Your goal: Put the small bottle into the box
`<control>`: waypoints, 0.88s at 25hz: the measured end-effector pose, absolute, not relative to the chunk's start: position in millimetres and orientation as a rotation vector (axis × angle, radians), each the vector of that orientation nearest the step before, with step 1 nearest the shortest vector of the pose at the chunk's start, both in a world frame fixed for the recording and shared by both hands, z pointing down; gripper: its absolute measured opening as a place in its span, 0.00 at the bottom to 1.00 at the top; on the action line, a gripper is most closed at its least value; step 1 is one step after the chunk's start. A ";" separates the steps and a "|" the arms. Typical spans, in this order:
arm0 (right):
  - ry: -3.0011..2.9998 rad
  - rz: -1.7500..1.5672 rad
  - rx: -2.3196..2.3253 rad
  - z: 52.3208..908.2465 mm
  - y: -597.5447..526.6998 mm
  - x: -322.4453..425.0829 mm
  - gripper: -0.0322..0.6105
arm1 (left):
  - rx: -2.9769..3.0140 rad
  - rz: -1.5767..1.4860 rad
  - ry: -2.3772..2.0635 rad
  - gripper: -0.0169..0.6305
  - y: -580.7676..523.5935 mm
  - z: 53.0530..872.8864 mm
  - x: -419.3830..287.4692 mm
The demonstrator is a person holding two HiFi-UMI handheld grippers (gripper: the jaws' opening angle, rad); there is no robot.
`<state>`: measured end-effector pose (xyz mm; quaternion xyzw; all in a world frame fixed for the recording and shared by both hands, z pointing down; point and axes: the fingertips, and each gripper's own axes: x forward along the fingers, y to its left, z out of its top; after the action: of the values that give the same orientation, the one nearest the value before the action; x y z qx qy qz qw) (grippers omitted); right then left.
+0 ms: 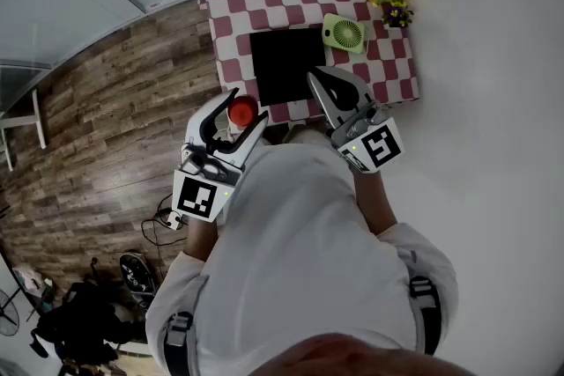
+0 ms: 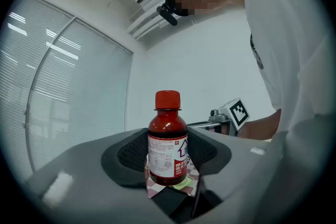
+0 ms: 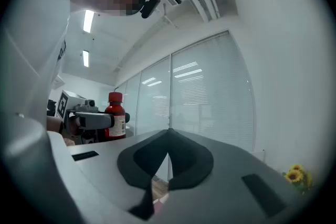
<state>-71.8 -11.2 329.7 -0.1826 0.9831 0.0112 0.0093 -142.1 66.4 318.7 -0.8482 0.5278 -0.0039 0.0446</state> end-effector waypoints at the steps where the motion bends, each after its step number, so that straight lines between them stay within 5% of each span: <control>1: 3.072 0.055 -0.561 327.6 -14.3 -70.5 0.05 | -2.584 -0.010 1.624 0.36 62.8 316.4 -139.8; 22: 3.064 -0.107 -0.602 349.0 -113.2 1.0 0.05 | -2.471 -0.047 1.916 0.37 -11.4 330.2 -119.5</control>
<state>1.0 -113.2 349.0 -0.1928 0.9806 -0.0341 0.0084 -119.5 -11.4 330.2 -0.7902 0.6126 -0.0152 0.0071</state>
